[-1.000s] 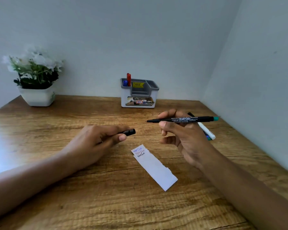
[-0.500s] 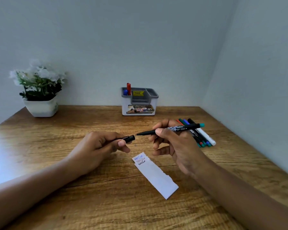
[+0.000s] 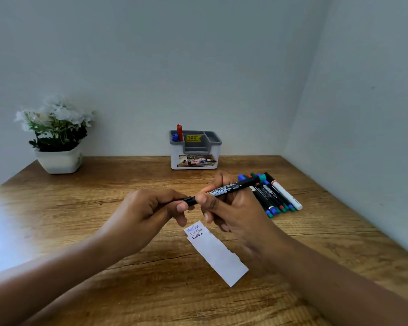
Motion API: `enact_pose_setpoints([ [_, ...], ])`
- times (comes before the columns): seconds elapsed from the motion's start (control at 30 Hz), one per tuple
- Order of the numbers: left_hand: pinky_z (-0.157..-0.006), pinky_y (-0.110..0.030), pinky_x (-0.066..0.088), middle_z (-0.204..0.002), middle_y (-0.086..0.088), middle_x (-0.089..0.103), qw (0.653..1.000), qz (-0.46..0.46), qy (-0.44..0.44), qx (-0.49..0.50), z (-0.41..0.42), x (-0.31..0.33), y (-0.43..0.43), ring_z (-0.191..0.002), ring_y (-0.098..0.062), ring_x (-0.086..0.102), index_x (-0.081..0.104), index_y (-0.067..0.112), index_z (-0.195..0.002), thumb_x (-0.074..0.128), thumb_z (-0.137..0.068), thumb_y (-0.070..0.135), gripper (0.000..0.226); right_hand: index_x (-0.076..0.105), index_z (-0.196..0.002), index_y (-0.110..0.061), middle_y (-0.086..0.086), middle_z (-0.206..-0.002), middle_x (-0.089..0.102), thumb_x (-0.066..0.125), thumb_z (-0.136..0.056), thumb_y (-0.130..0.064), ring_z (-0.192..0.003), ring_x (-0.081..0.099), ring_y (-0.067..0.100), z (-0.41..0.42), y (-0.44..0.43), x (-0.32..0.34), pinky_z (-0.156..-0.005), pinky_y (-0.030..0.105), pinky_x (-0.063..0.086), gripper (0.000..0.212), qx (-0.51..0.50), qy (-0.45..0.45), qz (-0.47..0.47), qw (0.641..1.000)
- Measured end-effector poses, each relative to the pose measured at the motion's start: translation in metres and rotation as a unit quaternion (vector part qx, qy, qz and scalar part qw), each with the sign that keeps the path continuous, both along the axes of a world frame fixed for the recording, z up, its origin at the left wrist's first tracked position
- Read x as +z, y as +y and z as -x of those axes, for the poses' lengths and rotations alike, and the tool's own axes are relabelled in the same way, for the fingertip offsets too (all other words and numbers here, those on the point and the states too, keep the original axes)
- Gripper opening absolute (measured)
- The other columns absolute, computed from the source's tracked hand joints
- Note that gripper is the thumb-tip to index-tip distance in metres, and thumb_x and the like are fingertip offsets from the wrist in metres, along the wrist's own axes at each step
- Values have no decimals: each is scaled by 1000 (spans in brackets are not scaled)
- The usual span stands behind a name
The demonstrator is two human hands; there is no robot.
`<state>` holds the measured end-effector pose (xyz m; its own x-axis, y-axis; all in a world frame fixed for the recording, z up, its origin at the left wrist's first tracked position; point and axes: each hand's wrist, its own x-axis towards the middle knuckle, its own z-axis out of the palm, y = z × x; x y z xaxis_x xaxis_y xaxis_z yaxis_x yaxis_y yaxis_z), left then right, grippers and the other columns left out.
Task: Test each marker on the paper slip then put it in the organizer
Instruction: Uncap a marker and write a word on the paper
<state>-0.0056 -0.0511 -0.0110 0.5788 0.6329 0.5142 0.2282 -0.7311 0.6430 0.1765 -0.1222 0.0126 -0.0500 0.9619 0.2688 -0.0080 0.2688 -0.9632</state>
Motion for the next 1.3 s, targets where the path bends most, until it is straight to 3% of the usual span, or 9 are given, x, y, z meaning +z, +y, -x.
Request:
enact_pose_setpoints([
  [0.17,-53,-46,51,-77,8,73,999,-29,12,19,-8,17,-2,-61,-24,64,73,34,-96,47,-82,68,46,58,-88,-14,2,-60,63,64,-82,-21,-41,44,6,-9,1,11,-38,15,33,11,-8,-38,-16,999],
  [0.27,-65,-26,54,-93,11,74,998,40,-43,31,-21,27,6,-82,-10,69,67,39,-110,58,-78,62,40,65,-95,-22,-4,-65,63,61,-86,-18,-51,48,7,-17,3,24,-41,17,37,11,-47,-39,-28,998],
  [0.37,-81,-9,50,-120,17,64,977,121,-156,80,-34,28,35,-105,6,62,56,30,-129,64,-72,50,61,66,-90,-24,-11,-62,59,55,-92,-18,-56,47,8,-34,24,44,-43,19,39,13,-121,-17,-65,990],
  [0.53,-108,-49,36,-156,-7,26,928,254,-114,249,-65,16,116,-140,-31,32,15,29,-151,71,-82,36,89,48,-93,-20,1,-82,62,41,-99,-32,-75,62,19,-60,101,102,-56,32,54,15,-182,-285,-83,937],
  [0.6,-111,-51,33,-158,-10,22,919,286,-104,249,-79,12,137,-141,-34,29,7,27,-152,72,-82,37,96,56,-97,-16,3,-72,60,44,-98,-35,-66,61,24,-62,134,122,-57,32,54,22,-188,-415,-57,888],
  [0.73,-110,-45,34,-156,-8,28,924,269,-147,228,-95,4,160,-138,-30,35,8,23,-153,71,-85,31,93,67,-101,-5,4,-71,54,54,-91,-26,-60,50,19,-44,186,145,-56,29,40,26,-181,-682,-16,708],
  [0.8,-107,-42,38,-153,-7,34,931,251,-150,219,-97,0,166,-134,-29,41,12,23,-153,68,-87,29,87,65,-96,-1,9,-79,54,55,-87,-15,-59,45,19,-32,206,150,-51,27,36,19,-126,-729,43,672],
  [1.07,-101,-39,44,-147,-5,43,946,208,-135,210,-98,-7,173,-128,-25,48,18,23,-151,65,-89,29,78,65,-107,1,12,-96,65,69,-81,-11,-79,61,22,7,248,147,-71,29,53,28,-81,-683,21,726],
  [1.3,-99,-37,44,-146,-4,45,950,188,-118,218,-98,-8,172,-127,-25,49,20,23,-149,64,-90,32,75,63,-110,-2,11,-102,67,62,-88,-36,-90,65,21,14,255,120,-62,24,51,41,-44,-645,61,761],
])
